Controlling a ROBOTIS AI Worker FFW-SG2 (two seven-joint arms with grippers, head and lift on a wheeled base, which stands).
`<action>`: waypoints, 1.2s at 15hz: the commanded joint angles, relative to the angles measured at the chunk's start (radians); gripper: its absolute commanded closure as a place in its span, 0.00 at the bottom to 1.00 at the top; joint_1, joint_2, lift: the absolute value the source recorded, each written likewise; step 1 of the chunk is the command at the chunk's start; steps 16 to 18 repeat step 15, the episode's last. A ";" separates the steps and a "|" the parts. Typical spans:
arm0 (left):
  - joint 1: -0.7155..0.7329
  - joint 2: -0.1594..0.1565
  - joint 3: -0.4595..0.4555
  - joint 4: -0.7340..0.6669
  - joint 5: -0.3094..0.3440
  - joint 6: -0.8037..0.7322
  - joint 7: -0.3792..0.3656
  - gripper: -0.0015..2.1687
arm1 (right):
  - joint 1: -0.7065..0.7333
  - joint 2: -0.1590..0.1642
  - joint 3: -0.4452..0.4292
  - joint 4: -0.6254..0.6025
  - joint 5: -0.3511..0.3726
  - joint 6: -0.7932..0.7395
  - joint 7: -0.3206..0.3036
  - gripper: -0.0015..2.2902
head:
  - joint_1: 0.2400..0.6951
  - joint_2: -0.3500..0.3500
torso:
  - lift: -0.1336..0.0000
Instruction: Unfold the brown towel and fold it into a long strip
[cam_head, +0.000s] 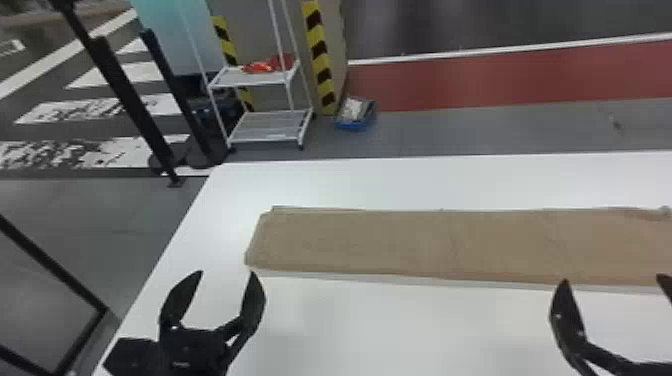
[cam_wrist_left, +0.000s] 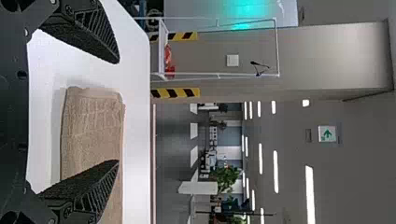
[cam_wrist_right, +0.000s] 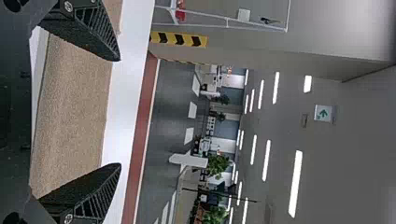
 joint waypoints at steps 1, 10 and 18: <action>0.018 -0.003 -0.007 -0.016 -0.016 -0.003 0.009 0.06 | 0.005 0.002 0.013 -0.001 -0.001 -0.003 0.000 0.04 | 1.00 0.86 | 0.06; 0.024 -0.003 -0.008 -0.020 -0.034 -0.003 0.036 0.06 | 0.008 0.002 0.035 -0.003 -0.006 0.006 0.000 0.04 | 1.00 0.87 | 0.06; 0.021 -0.003 -0.007 -0.016 -0.034 0.009 0.036 0.06 | 0.006 0.002 0.052 -0.001 -0.007 0.021 -0.008 0.04 | 1.00 0.91 | 0.06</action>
